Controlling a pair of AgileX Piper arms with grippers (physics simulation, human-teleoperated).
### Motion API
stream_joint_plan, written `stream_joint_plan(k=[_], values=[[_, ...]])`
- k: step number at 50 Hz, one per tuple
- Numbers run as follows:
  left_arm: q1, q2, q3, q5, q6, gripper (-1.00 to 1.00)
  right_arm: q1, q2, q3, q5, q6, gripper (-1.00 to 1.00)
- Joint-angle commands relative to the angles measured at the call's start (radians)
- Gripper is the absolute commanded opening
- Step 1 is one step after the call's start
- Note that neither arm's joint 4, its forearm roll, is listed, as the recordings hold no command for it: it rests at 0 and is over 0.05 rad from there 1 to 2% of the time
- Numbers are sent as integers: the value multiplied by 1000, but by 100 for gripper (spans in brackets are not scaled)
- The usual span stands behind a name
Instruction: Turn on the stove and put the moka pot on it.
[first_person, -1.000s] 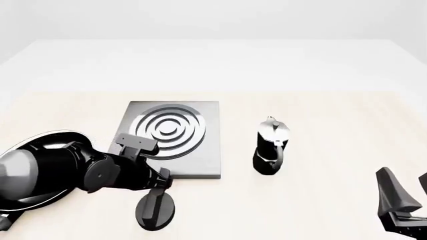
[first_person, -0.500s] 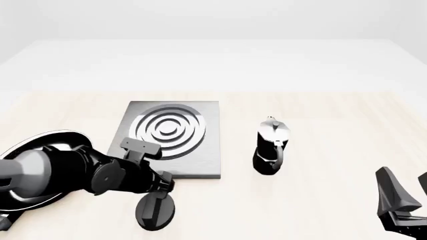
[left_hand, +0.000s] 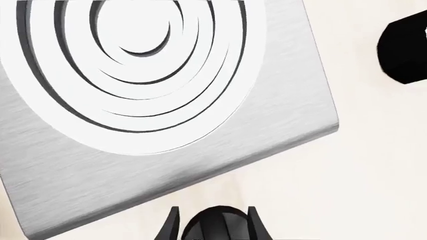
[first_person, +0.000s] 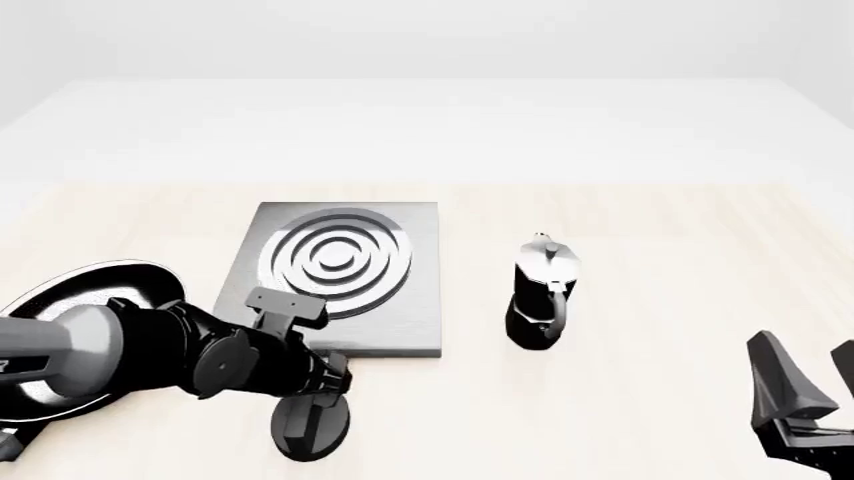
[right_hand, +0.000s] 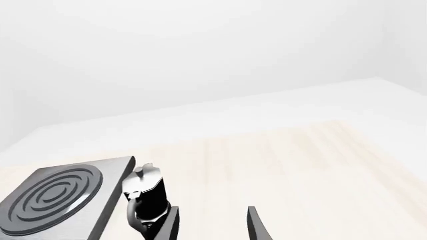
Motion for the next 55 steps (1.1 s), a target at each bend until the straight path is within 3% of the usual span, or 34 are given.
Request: stream_joint_plan(k=[1, 17, 33, 55], values=[[-9, 9, 16, -8, -21, 100, 4, 7, 0, -5, -1, 100], [-12, 21, 34, -20, -40, 100, 3, 0, 0, 0, -4, 100], [84, -8, 39, -19, 11, 100, 6, 12, 0, -9, 1, 100], [125, -18, 59, -25, 13, 100, 8, 14, 0, -11, -2, 100]])
